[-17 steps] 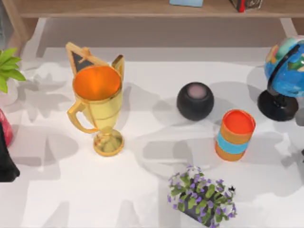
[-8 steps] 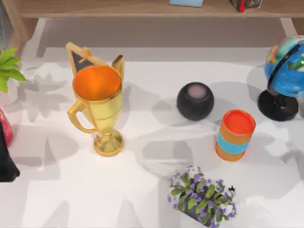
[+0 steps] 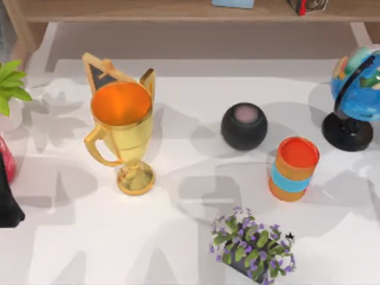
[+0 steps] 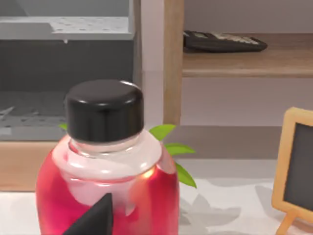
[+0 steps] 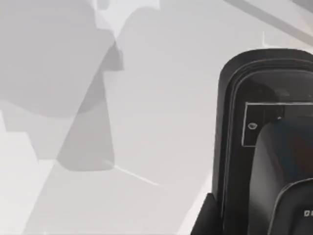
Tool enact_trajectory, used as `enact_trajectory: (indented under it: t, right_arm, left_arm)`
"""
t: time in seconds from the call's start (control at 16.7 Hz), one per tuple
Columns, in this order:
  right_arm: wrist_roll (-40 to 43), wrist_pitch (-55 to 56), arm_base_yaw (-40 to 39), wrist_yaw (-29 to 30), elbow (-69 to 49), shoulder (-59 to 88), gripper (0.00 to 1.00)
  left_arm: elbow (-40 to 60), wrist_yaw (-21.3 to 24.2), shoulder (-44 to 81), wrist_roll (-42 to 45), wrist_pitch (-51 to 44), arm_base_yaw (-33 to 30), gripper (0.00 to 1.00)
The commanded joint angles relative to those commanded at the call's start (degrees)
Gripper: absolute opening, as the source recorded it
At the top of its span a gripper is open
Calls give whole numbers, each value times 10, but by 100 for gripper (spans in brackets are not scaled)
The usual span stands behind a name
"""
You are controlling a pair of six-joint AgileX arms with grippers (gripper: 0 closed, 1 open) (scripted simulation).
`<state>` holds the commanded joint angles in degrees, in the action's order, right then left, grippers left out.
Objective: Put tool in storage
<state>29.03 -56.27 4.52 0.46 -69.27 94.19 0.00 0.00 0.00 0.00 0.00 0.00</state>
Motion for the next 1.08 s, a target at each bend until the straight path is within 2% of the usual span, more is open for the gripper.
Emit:
enact_trajectory:
  t: [0.36,0.78,1.08]
  right_arm:
    - [-9,-72,56,7,-250,62,0]
    - [-37,-140,124,9,-550,308,0]
    - [-66,-209,164,4,-688,485,0]
  left_arm:
    - [0,0,0,0,0,0,100]
    - [0,0,0,0,0,0,100]
    - [0,0,0,0,0,0,100]
